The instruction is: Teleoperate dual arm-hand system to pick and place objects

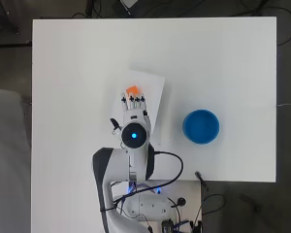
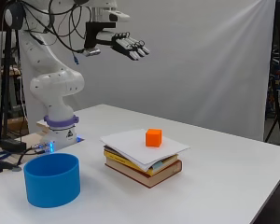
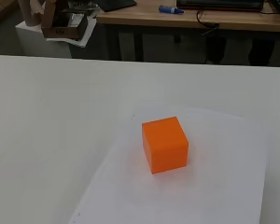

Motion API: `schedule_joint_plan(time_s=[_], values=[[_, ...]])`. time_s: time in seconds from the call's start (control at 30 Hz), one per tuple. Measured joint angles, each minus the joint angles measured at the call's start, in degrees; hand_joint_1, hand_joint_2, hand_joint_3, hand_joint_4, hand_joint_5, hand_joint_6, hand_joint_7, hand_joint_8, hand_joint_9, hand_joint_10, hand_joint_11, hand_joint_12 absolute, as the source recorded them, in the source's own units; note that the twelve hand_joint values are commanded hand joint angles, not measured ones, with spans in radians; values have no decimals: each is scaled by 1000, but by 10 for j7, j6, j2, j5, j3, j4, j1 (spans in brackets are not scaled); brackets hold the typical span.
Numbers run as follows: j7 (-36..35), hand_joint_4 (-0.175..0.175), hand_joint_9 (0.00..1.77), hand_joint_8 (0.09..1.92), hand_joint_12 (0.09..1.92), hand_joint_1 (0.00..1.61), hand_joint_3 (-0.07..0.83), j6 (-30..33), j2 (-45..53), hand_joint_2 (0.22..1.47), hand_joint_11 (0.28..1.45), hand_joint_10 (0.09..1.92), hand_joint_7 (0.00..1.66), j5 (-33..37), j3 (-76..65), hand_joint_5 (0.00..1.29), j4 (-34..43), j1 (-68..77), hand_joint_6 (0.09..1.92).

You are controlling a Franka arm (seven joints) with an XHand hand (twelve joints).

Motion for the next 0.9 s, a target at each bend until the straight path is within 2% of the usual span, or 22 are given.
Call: schedule_joint_plan(time_s=[0.2,0.37,0.47,0.63,0.73,0.9], values=[[-30,93,495,87,87,276,11,-6,80,1039,476,87,351,-6,-15,290,102,2,87],[-34,87,481,87,87,265,7,15,174,1042,475,87,342,22,-34,310,126,2,87],[-22,66,427,87,87,265,0,55,215,1031,469,87,292,46,-44,209,124,1,87],[-18,46,458,87,87,211,-15,124,264,969,491,87,352,83,-53,177,93,0,87],[-30,56,445,87,87,202,-19,199,267,936,489,87,344,96,-55,173,41,-2,87],[-44,63,461,87,87,196,-1,318,268,963,493,87,358,106,-54,203,-52,-5,87]])
